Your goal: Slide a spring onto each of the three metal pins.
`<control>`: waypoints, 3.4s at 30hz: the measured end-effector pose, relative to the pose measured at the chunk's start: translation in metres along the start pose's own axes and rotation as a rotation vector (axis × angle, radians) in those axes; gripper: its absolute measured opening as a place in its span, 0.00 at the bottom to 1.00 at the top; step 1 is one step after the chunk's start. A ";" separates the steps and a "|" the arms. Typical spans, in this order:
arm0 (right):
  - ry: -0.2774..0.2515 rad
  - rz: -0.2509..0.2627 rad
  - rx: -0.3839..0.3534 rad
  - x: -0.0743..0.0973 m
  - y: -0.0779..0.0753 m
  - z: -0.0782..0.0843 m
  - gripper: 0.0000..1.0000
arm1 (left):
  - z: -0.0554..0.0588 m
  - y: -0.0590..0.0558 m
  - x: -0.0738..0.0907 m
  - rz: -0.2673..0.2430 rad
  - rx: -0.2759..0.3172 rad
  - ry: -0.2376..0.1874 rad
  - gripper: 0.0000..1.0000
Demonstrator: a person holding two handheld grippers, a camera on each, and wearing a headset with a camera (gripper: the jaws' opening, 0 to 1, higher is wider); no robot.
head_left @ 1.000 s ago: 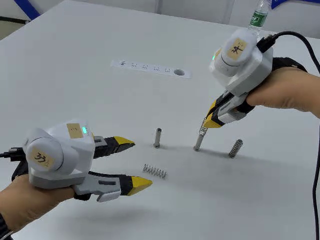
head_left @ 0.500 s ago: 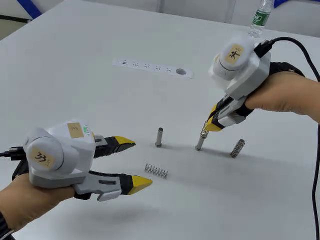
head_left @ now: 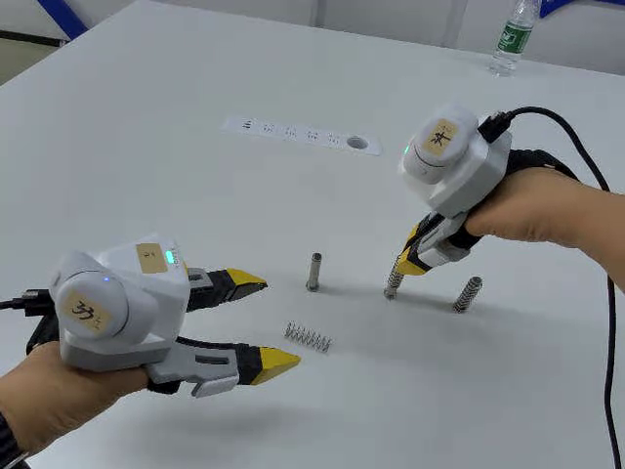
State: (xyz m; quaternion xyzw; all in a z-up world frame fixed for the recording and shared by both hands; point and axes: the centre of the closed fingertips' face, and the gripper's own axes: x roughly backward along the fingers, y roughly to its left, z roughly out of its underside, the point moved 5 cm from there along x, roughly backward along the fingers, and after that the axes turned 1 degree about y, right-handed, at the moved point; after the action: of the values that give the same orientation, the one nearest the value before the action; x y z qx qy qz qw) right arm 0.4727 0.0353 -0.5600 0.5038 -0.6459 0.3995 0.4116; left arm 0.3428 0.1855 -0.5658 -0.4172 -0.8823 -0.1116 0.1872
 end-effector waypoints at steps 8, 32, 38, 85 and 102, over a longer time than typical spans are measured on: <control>0.016 0.001 -0.004 -0.010 0.001 0.004 0.12 | 0.000 -0.001 0.001 0.000 0.000 0.005 0.54; -0.015 0.032 0.009 0.002 0.004 0.001 0.16 | 0.004 -0.001 0.000 0.001 0.000 0.013 0.53; -0.052 0.056 0.047 0.012 0.005 -0.013 0.16 | 0.002 -0.001 0.000 0.002 -0.004 0.009 0.53; -0.023 -0.157 0.075 -0.063 0.094 -0.030 0.14 | 0.003 -0.002 0.003 -0.004 -0.006 0.013 0.53; -0.023 -0.149 0.096 -0.064 0.095 -0.030 0.12 | 0.006 0.000 0.004 -0.009 -0.004 0.018 0.52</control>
State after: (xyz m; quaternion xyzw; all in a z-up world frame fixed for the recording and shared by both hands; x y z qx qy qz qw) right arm 0.3931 0.1006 -0.6190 0.5742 -0.5912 0.3926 0.4082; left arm 0.3394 0.1905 -0.5696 -0.4128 -0.8821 -0.1181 0.1937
